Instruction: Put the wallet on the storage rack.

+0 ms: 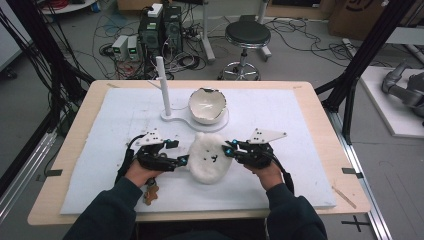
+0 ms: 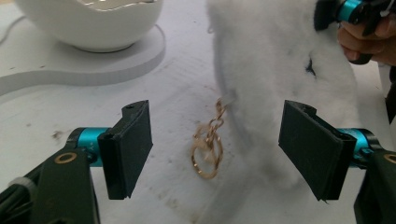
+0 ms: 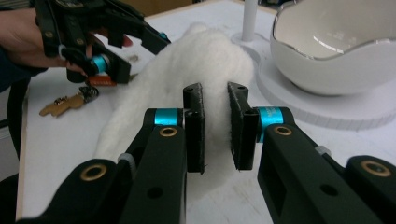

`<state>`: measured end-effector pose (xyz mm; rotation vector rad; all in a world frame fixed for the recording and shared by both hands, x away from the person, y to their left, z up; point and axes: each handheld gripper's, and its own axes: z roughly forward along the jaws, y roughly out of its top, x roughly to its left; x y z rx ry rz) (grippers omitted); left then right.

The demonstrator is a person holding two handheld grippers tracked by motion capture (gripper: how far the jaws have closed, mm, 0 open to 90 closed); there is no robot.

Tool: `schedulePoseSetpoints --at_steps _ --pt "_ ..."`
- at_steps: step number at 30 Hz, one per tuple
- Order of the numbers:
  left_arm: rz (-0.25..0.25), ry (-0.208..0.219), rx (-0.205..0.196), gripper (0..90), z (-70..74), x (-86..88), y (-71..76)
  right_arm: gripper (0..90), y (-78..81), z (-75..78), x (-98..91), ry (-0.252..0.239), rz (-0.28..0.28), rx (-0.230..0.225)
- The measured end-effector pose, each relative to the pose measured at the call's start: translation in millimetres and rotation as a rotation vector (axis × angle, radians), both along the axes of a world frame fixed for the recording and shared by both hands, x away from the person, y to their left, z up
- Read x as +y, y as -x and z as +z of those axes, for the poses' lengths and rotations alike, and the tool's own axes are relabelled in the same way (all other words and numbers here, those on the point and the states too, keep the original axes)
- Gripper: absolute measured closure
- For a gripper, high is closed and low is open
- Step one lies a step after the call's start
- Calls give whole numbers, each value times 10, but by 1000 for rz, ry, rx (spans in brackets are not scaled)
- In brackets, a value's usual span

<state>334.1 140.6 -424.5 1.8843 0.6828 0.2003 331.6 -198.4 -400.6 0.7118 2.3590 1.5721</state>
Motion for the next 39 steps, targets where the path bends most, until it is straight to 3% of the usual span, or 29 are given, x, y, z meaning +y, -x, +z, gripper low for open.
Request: schedulePoseSetpoints --at_steps 1,3,7,9,14,18,21,24,25,26,27,29,30,32,34,37,39 --pt "-6 -4 1 258 -3 -24 -3 797 13 23 35 -6 -2 -23" --pt "-29 -24 14 287 -26 -65 -6 800 22 43 57 -20 -1 -28" --pt "-72 -52 61 504 -54 -123 -3 802 20 59 103 -36 12 -36" --pt "-80 -68 84 550 -68 -128 -11 804 16 52 121 -36 21 -26" --pt "-74 -67 66 767 -42 -113 9 806 24 49 158 -34 29 -32" --pt "-54 -53 39 791 -12 -76 12 797 -1 36 140 -32 31 -21" --pt "-35 -52 10 798 5 -58 19 689 -34 -4 133 -19 18 12" --pt "-33 -34 -16 800 24 -44 30 514 -89 -61 123 -22 10 70" --pt "-37 -32 -25 801 31 -40 32 486 -113 -86 129 -11 8 104" --pt "-37 -32 -25 801 31 -40 32 486 -113 -86 129 -11 8 104" --pt "-42 -17 -33 801 35 -40 38 457 -145 -133 145 30 17 147" --pt "-47 -13 -37 801 40 -36 42 483 -177 -175 164 36 48 192" --pt "-46 -21 -35 800 37 -29 41 537 -179 -181 176 41 60 193" --pt "-38 -9 -22 797 24 7 29 650 -158 -161 178 45 88 161" --pt "-32 -3 -24 794 28 24 26 703 -149 -143 171 31 109 149" --pt "-18 9 -10 774 19 36 19 743 -130 -132 182 39 115 133" --pt "5 22 6 710 13 64 3 754 -106 -106 183 33 108 104"
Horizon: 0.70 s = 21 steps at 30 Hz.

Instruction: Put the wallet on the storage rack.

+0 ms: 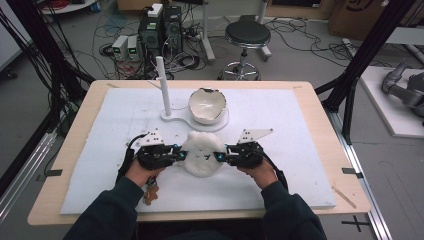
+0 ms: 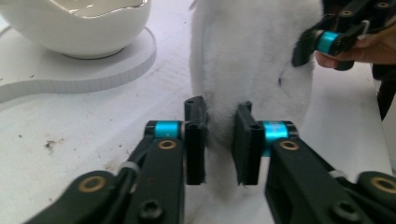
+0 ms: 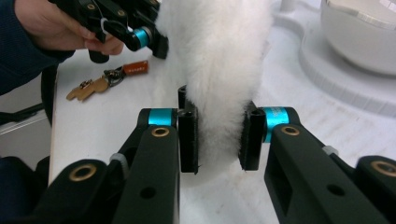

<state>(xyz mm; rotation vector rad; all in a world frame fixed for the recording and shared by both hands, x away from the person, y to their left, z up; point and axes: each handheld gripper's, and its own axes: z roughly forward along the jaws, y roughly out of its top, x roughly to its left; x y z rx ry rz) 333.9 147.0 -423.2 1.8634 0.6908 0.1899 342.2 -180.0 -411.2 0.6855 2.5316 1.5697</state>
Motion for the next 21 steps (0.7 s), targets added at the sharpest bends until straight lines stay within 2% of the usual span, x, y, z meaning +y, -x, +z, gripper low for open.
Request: schedulePoseSetpoints --at_steps 2,3,4,6,7,9,11,13,17,18,21 --pt "49 14 10 625 -3 54 -22 758 18 28 -1 0 -6 -34" --pt "49 14 10 570 -3 54 -22 758 18 28 -1 0 -6 -34" --pt "84 15 11 532 -1 107 -44 761 39 66 -13 -1 -19 -68" --pt "151 26 7 508 6 207 -66 762 39 79 -22 -2 -23 -79" --pt "207 45 7 448 5 329 -90 763 36 114 -48 -8 -38 -105" --pt "258 59 -12 389 -3 457 -104 762 23 146 -67 -5 -45 -124" --pt "291 74 -38 356 0 587 -113 763 -2 178 -81 -5 -45 -134" --pt "324 112 -45 293 13 704 -120 762 -33 215 -86 -6 -50 -141" --pt "379 116 -44 229 12 855 -137 762 -94 311 -88 -2 -70 -174" --pt "393 117 -39 229 5 893 -142 762 -151 407 -81 -8 -77 -209" --pt "418 118 -26 228 -21 985 -156 763 -231 572 -62 17 -85 -265"
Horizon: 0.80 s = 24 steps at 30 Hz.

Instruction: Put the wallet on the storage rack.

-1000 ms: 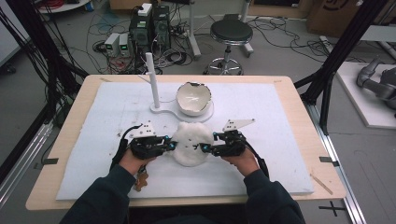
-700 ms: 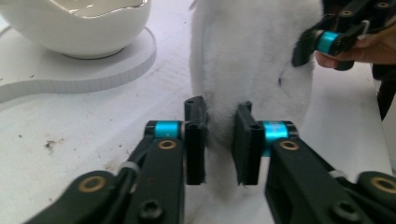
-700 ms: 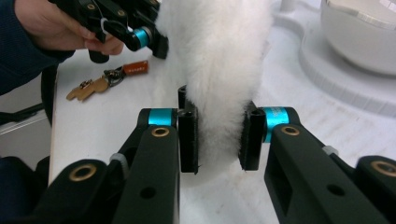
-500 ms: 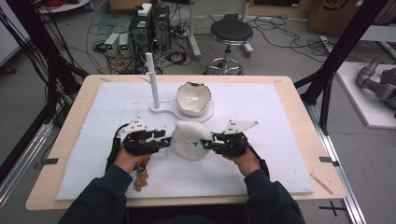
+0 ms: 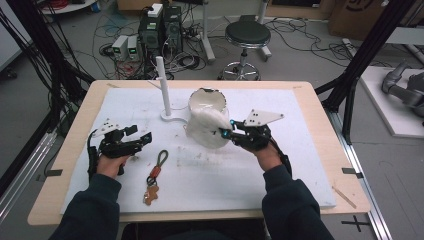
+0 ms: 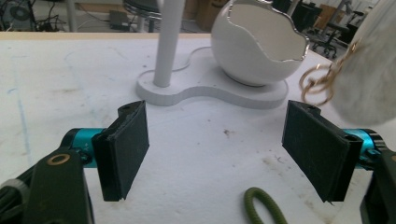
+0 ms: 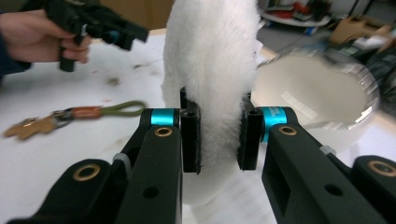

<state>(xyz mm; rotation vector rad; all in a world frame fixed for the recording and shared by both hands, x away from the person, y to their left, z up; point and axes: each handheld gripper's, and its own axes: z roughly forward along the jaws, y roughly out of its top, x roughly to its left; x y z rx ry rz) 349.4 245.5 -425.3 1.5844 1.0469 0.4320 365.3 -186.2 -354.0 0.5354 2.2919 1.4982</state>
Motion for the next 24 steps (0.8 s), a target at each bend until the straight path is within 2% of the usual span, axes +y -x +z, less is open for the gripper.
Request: schedulePoseSetpoints --at_steps 2,3,5,7,8,9,11,12,13,14,16,20,22,24 --pt "-1 0 3 229 -6 10 -3 762 -70 128 9 21 -9 -40" --pt "0 -1 6 229 -12 18 -7 762 -70 128 9 21 -9 -40" --pt "0 0 15 229 -20 22 -13 762 -173 322 24 42 -29 -82" --pt "-2 2 18 229 -24 14 -15 762 -251 433 37 58 -38 -127" --pt "-2 2 18 229 -24 14 -15 762 -251 433 37 58 -38 -127" --pt "-5 -3 21 229 -26 10 -15 762 -338 517 55 83 -49 -157" --pt "-6 -2 22 230 -30 3 -18 762 -435 570 77 113 -59 -189" --pt "-6 -2 22 231 -30 3 -18 762 -435 570 77 113 -59 -189" --pt "-7 0 24 232 -32 -1 -18 762 -525 586 109 139 -68 -220" --pt "-10 -1 27 232 -33 -2 -18 762 -525 586 109 139 -68 -220" --pt "-12 -3 29 234 -34 -3 -21 762 -657 587 179 192 -71 -244" --pt "-12 -2 30 235 -37 -4 -24 762 -831 529 290 283 -80 -248" --pt "-13 -1 30 236 -38 -3 -25 761 -884 501 335 310 -80 -248" --pt "-13 -1 32 236 -37 -5 -24 762 -940 454 386 337 -84 -267"
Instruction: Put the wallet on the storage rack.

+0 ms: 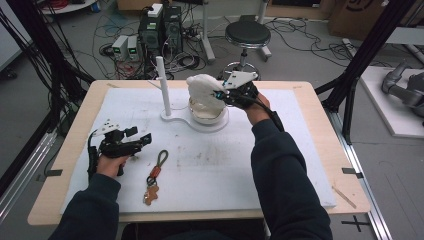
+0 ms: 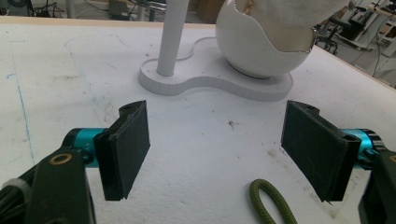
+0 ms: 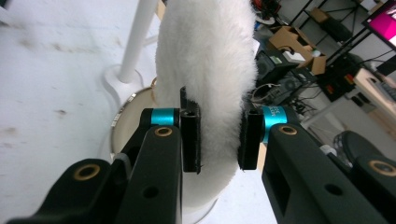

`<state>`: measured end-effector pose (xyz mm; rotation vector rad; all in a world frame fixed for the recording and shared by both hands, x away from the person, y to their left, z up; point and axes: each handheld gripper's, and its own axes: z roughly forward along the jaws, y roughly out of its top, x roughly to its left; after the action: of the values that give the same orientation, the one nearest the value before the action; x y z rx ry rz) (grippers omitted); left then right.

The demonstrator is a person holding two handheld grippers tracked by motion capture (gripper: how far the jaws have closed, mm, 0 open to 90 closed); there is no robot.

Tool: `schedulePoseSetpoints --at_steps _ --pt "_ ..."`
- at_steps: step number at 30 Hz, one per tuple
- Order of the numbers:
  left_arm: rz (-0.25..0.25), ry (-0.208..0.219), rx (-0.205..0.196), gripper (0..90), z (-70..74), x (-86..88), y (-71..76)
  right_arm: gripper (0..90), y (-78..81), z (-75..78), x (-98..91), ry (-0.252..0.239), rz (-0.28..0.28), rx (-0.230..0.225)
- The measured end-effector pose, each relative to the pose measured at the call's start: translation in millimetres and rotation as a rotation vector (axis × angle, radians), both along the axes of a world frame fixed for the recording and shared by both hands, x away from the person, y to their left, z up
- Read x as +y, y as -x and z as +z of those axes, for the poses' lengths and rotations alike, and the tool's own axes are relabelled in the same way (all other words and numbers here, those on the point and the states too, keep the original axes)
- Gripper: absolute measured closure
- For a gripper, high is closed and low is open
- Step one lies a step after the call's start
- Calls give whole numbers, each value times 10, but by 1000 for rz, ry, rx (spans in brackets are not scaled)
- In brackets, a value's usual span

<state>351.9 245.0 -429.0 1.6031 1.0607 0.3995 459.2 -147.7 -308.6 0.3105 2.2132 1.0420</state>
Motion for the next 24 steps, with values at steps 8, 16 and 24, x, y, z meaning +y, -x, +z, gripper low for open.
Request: schedulePoseSetpoints --at_steps 8,16,24 --pt "-1 0 0 236 3 -1 4 762 -140 -236 154 89 -6 42" --pt "-5 -4 4 237 -6 -10 10 747 -224 -373 114 124 -9 130" --pt "-6 -9 3 237 -9 -21 18 558 -189 -311 5 -140 24 322"
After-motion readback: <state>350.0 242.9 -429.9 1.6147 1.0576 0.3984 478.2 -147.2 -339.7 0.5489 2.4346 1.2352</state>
